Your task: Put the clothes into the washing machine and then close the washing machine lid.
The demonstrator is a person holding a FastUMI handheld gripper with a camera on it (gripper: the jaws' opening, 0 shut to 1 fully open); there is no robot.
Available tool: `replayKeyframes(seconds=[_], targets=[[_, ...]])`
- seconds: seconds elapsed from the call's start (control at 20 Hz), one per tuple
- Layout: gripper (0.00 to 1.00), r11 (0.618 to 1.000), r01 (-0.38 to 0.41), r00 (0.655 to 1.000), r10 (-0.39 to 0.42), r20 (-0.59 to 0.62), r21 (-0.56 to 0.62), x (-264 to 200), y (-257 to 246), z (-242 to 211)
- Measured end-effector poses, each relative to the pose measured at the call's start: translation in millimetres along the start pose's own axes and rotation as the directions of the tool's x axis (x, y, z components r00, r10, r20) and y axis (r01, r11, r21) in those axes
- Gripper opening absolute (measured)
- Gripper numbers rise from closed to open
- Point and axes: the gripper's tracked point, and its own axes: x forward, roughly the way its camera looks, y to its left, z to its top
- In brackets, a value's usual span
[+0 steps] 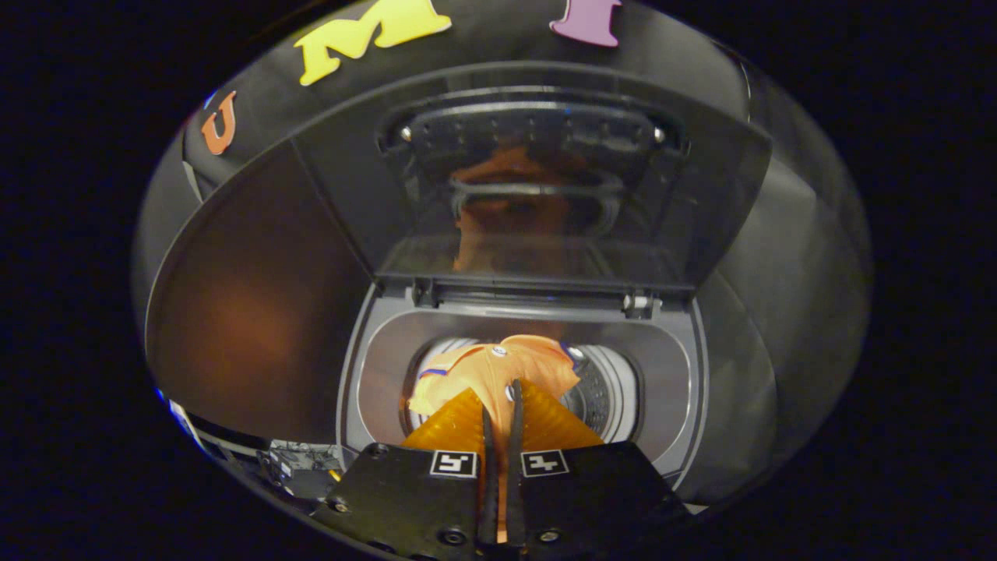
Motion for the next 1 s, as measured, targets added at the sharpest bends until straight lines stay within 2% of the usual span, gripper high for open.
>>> replayKeyframes(seconds=[0.15,0.35,0.75,0.85,0.9,1.0], targets=[[0.08,0.999,0.023,0.998,-0.022,-0.053,0.024,16.0,-10.1,-11.2],[0.08,0.999,0.041,0.997,-0.039,-0.060,0.030,20.8,-13.2,-10.6],[0.19,0.997,0.078,0.995,-0.077,-0.069,0.015,27.3,-18.3,-15.2],[0.28,0.997,0.071,0.996,-0.070,-0.054,0.021,26.4,-15.1,-16.0],[0.41,0.996,0.083,0.996,-0.083,-0.040,0.016,28.2,-16.4,-17.5],[0.55,0.996,0.089,0.996,-0.089,0.000,0.016,23.8,-16.5,-8.2]])
